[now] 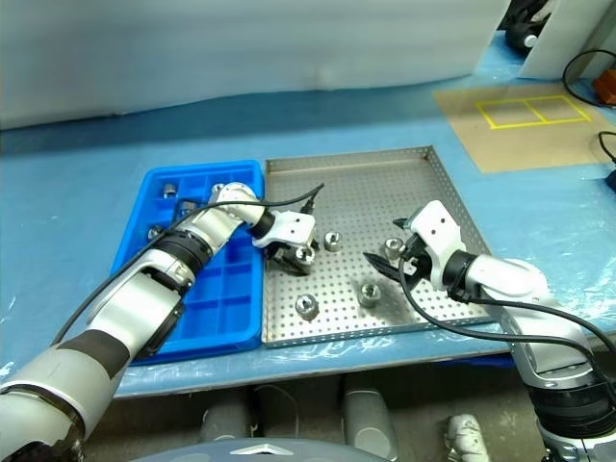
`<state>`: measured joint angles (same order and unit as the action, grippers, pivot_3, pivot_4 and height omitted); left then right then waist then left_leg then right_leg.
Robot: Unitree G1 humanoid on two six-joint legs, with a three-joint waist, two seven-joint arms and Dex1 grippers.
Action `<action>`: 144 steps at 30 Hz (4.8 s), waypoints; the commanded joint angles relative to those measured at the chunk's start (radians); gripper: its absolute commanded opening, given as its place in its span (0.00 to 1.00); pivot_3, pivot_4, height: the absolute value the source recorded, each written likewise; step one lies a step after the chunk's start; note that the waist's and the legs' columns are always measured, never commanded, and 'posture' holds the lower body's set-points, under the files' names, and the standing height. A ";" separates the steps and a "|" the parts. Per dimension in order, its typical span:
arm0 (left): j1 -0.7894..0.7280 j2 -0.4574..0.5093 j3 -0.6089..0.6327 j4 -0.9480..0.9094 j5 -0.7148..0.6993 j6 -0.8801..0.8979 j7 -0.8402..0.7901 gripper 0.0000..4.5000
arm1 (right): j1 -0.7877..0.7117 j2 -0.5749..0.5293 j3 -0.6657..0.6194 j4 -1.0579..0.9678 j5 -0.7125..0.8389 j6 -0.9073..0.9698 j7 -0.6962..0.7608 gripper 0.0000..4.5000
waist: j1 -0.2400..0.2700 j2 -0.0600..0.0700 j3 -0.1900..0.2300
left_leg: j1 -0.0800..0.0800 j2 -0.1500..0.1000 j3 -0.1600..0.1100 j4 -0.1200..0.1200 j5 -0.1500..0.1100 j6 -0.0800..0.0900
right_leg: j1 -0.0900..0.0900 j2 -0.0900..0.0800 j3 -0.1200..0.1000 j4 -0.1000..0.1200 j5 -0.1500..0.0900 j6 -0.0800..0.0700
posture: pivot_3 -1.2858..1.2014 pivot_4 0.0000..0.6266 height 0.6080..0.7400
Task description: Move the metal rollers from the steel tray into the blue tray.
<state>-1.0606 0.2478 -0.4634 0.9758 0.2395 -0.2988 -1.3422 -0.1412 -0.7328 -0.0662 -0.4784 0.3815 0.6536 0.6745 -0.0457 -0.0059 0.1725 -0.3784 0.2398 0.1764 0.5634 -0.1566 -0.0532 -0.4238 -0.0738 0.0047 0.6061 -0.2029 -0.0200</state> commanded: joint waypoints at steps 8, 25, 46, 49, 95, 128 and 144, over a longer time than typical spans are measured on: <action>0.022 0.029 0.013 0.007 0.000 -0.005 -0.003 0.55 | -0.026 0.000 -0.007 -0.011 0.005 -0.023 0.023 1.00 | 0.000 0.000 0.000 | 0.000 0.000 0.000 -0.001 0.000 0.000 | 0.000 0.000 0.000 -0.001 0.000 0.000 | 0.32 0.24 1.00; 0.062 0.040 0.032 -0.039 -0.013 0.010 0.031 0.39 | -0.085 -0.018 0.033 0.014 0.011 -0.015 0.102 1.00 | 0.001 0.000 0.000 | 0.000 0.000 0.000 -0.001 0.000 0.000 | 0.000 0.000 0.000 -0.001 0.000 0.000 | 0.34 0.24 1.00; 0.225 0.219 0.336 -0.720 -0.440 0.556 -0.004 0.39 | -0.231 -0.013 0.178 0.130 -0.005 -0.080 0.276 1.00 | 0.017 -0.001 0.001 | -0.009 0.001 0.000 -0.006 0.001 -0.001 | -0.013 0.000 -0.001 0.000 0.000 -0.001 | 0.40 0.24 1.00; 0.243 0.244 0.408 -0.843 -0.535 0.711 0.045 0.39 | -0.281 0.015 0.209 0.196 -0.028 -0.119 0.296 1.00 | 0.038 0.000 0.002 | -0.009 0.000 0.001 -0.005 0.001 -0.001 | -0.012 0.000 -0.001 0.001 0.000 -0.001 | 0.43 0.24 1.00; 0.950 0.657 0.699 -0.949 -0.551 0.574 0.231 0.66 | -0.465 0.150 0.308 0.500 -0.169 -0.309 0.476 1.00 | 0.139 0.000 0.002 | -0.006 0.002 0.000 -0.009 0.004 -0.006 | -0.013 0.000 -0.003 0.005 0.000 -0.001 | 0.52 0.24 1.00; 0.002 0.009 0.239 -0.007 -0.302 0.071 0.111 0.87 | -0.057 -0.022 -0.012 0.004 -0.084 -0.018 0.214 1.00 | 0.043 -0.001 0.002 | -0.007 -0.001 -0.001 0.003 0.002 -0.003 | -0.011 0.000 0.002 0.010 0.001 0.000 | 0.30 0.24 1.00; -0.052 -0.138 0.201 0.249 -0.125 -0.036 0.169 0.87 | 0.116 -0.037 -0.123 -0.158 -0.032 0.074 0.085 1.00 | -0.010 -0.001 0.002 | -0.007 -0.002 0.000 0.007 -0.003 0.005 | -0.004 0.000 0.002 -0.001 0.003 0.003 | 0.26 0.24 1.00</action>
<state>-1.0961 0.1168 -0.2576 1.2176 0.0902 -0.3192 -1.2111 -0.0265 -0.7615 -0.1496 -0.5975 0.3359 0.7295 0.7732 -0.0555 -0.0067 0.1741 -0.3859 0.2376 0.1760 0.5707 -0.1596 -0.0479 -0.4279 -0.0741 0.0065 0.6054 -0.1996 -0.0165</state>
